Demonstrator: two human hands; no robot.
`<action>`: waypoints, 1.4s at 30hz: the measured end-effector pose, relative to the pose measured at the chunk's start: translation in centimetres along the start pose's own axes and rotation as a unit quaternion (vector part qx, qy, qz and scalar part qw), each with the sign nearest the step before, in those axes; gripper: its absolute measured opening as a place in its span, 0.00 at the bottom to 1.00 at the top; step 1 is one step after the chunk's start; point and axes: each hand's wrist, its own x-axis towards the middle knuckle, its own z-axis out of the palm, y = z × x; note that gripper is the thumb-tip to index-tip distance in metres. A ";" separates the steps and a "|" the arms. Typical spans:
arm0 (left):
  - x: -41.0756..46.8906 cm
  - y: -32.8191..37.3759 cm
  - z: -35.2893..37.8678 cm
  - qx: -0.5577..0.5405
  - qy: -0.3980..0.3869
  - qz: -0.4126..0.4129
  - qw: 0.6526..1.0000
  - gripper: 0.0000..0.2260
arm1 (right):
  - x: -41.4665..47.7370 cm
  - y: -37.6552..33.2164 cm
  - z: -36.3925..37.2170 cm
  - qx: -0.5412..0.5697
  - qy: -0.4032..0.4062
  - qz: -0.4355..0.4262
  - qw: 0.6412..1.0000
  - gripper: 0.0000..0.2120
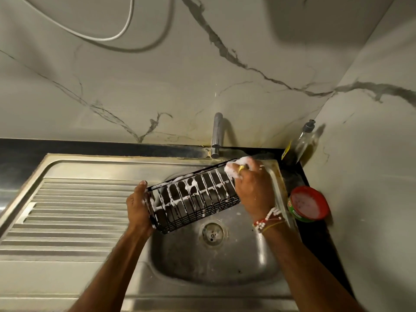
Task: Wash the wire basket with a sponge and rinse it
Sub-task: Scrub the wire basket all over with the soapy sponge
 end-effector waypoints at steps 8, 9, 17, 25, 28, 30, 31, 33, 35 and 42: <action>0.0 -0.5 0.2 -0.066 -0.051 -0.077 0.994 0.22 | 1.5 2.7 -0.2 0.203 -0.021 0.121 0.971 0.19; -0.2 -0.5 0.3 -0.081 -0.072 -0.094 0.990 0.23 | 1.8 2.9 -0.1 0.233 -0.058 0.136 0.961 0.19; 1.2 -3.1 -1.8 -0.099 -0.080 -0.154 0.980 0.21 | 3.6 0.2 -3.3 0.322 -0.135 0.054 0.935 0.12; -2.6 1.4 5.1 0.291 -0.183 0.138 0.929 0.17 | 4.0 -2.7 -4.8 0.111 -0.107 -0.090 0.984 0.16; -4.3 2.4 9.1 0.261 -0.204 0.163 0.929 0.17 | 4.2 -3.8 -4.5 0.095 -0.106 -0.105 0.984 0.16; -4.5 2.7 10.9 0.196 -0.158 0.165 0.953 0.19 | 3.7 -4.7 -3.8 0.132 -0.081 -0.106 0.982 0.14; -4.4 2.7 11.4 0.162 -0.138 0.158 0.964 0.20 | 3.2 -5.2 -3.5 0.147 -0.048 -0.100 0.983 0.13; -3.9 2.5 11.3 0.130 -0.105 0.140 0.976 0.20 | 1.9 -6.0 -3.1 0.136 0.000 -0.086 0.987 0.13; -3.6 1.9 10.7 0.119 -0.084 0.116 0.982 0.19 | 0.2 -6.4 -2.2 0.100 0.003 -0.105 0.989 0.14; -3.7 0.4 8.9 0.098 -0.055 0.073 0.991 0.19 | -3.0 -6.4 -0.2 -0.003 0.024 -0.168 0.986 0.17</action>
